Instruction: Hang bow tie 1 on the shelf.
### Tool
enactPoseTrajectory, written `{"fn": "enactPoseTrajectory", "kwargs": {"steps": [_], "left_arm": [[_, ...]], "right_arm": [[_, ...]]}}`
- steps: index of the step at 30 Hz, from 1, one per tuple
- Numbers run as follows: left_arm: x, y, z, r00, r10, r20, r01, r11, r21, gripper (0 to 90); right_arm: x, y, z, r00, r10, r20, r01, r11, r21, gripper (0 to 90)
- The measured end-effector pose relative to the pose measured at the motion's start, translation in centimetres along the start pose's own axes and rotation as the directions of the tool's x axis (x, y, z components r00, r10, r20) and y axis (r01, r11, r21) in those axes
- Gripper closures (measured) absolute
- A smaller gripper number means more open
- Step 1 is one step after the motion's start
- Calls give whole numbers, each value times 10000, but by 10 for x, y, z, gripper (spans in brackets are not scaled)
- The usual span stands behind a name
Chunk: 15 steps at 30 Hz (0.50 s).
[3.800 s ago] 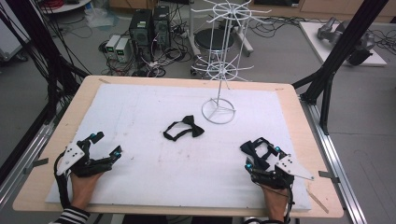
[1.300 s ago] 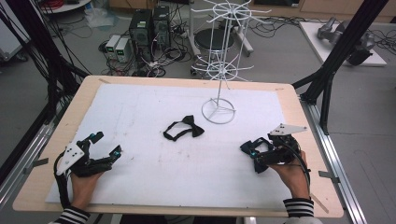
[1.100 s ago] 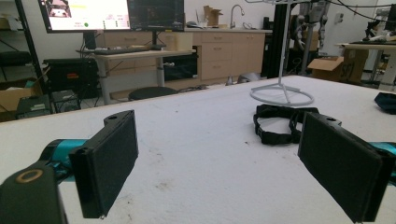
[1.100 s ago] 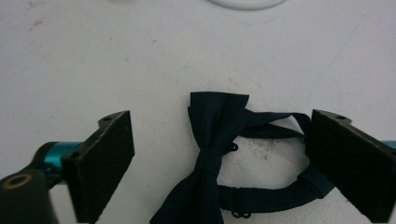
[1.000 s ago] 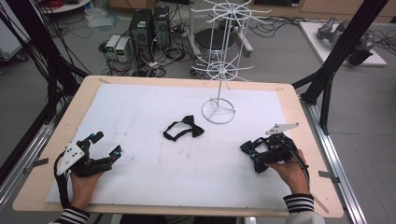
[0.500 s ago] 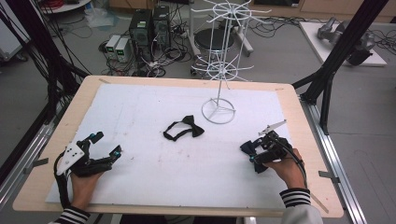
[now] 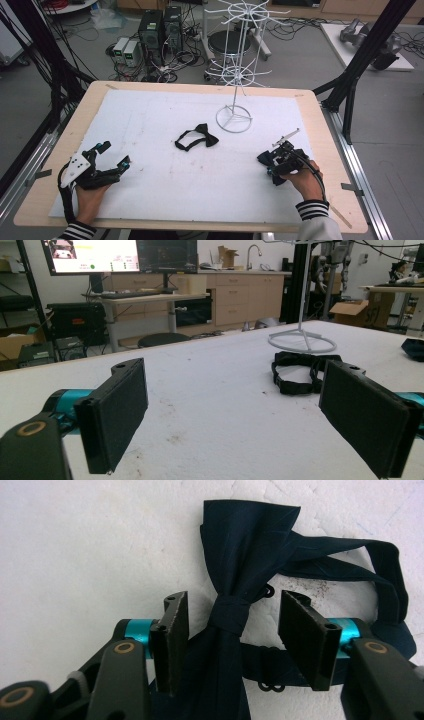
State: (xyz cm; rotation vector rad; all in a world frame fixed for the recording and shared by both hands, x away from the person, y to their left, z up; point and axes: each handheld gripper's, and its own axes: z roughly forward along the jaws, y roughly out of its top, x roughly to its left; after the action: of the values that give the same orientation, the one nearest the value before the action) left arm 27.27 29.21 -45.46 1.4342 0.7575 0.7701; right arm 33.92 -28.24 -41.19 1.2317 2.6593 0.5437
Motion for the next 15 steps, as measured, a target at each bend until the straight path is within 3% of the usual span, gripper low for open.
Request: {"fn": "enactPoseTrajectory", "kwargs": {"steps": [8,9,15], "left_arm": [[0,0,0,10000,-19,14,19,10000,5,126],[0,0,0,10000,-14,13,14,10000,0,126],[0,0,0,10000,-11,13,11,10000,0,126]], "right_arm": [[-1,2,4,10000,-58,-61,60,9997,254,616],[-1,3,3,10000,-97,-21,97,9996,268,700],[2,3,3,9999,-65,151,60,9993,368,747]]}}
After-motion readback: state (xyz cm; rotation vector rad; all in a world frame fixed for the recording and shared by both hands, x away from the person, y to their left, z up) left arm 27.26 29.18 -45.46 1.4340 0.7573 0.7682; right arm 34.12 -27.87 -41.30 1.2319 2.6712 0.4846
